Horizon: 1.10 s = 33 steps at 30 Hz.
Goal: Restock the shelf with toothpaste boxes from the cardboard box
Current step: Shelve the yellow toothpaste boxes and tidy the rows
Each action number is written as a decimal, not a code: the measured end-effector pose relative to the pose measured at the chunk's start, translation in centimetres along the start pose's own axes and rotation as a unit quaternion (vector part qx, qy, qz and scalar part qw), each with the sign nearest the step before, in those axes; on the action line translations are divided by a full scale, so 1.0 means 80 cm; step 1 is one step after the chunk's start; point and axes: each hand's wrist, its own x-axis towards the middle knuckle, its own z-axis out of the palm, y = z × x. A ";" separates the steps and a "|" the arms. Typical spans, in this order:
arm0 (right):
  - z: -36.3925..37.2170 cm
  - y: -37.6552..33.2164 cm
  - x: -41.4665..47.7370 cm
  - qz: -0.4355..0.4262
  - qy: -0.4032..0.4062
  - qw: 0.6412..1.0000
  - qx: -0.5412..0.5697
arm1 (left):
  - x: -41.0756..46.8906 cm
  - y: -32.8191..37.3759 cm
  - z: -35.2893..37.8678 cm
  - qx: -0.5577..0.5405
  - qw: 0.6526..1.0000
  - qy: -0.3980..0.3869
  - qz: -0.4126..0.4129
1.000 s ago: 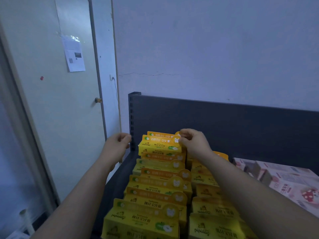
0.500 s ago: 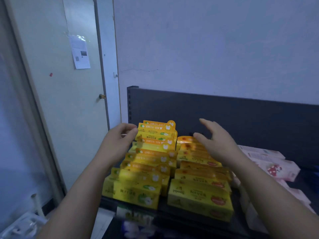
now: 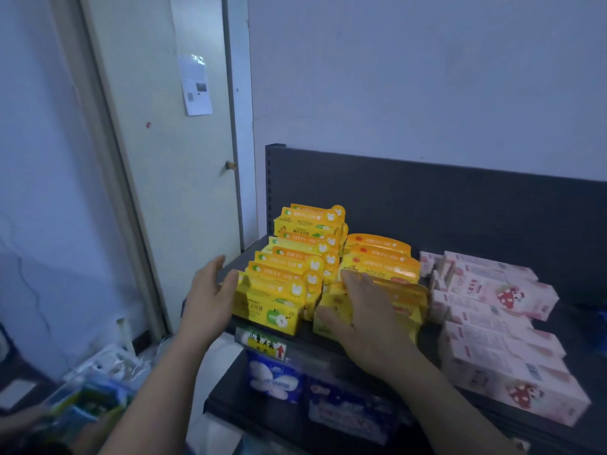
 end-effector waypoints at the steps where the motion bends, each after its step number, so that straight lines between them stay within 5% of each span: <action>1: 0.003 -0.004 0.002 -0.001 -0.010 1.000 -0.004 | 0.001 -0.002 -0.002 0.013 1.000 -0.006 -0.015; 16: 0.050 -0.025 0.055 0.027 -0.004 0.988 -0.151 | 0.033 -0.025 -0.018 -0.010 0.977 -0.205 -0.058; 27: 0.045 -0.034 0.044 0.033 0.037 0.978 -0.204 | 0.058 -0.035 -0.020 -0.024 0.977 -0.207 -0.038; 33: 0.049 -0.048 0.048 0.005 -0.007 0.971 -0.237 | 0.069 -0.039 -0.004 -0.049 0.968 -0.241 -0.044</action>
